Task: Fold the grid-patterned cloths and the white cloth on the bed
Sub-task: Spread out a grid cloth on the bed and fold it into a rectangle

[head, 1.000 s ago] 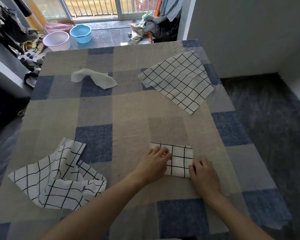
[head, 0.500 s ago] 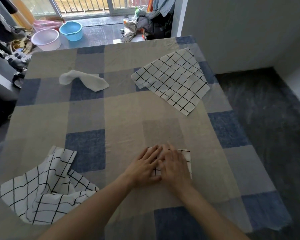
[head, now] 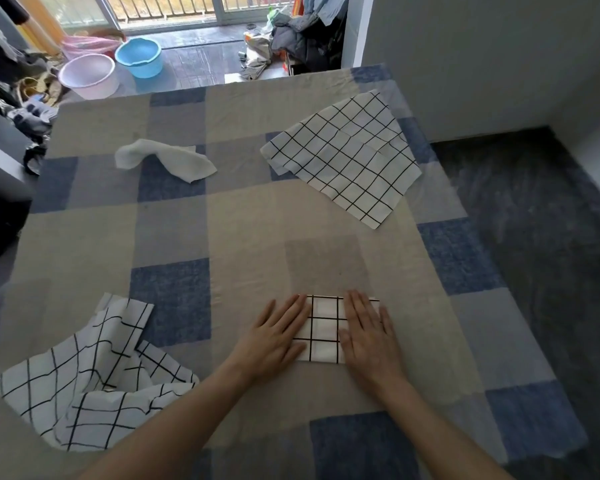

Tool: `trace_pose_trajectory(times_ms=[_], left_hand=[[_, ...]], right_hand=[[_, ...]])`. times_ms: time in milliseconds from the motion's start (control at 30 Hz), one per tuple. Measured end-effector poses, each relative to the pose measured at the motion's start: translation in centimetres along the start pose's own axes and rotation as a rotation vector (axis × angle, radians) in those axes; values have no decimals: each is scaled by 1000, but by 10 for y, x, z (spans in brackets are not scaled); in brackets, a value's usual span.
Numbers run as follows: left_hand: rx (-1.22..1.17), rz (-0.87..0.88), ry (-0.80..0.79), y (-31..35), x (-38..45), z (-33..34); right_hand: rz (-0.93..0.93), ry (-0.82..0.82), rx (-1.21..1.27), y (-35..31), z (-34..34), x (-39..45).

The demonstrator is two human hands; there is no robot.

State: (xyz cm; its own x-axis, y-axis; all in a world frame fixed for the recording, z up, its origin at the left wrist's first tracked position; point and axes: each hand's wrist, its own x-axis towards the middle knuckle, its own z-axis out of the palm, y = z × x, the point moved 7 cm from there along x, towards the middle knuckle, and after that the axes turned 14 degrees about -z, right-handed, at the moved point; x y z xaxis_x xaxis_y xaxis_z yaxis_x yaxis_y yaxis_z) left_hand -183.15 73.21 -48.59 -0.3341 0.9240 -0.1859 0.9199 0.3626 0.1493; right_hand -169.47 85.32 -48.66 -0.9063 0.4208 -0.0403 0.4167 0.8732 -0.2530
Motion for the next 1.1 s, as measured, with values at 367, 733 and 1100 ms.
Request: trace_pose_trajectory(times_ms=[367,733,1100], left_hand=[[112,212,4,5,-32,-4],[150,291,88,27,-25,-49],[-334,52,223,40,-32,-113]], right_hand=[[20,-71,4,7,-3,-3],[-124,99,-41,-34,-43,0],[-183,84,301,-70,-69,-19]])
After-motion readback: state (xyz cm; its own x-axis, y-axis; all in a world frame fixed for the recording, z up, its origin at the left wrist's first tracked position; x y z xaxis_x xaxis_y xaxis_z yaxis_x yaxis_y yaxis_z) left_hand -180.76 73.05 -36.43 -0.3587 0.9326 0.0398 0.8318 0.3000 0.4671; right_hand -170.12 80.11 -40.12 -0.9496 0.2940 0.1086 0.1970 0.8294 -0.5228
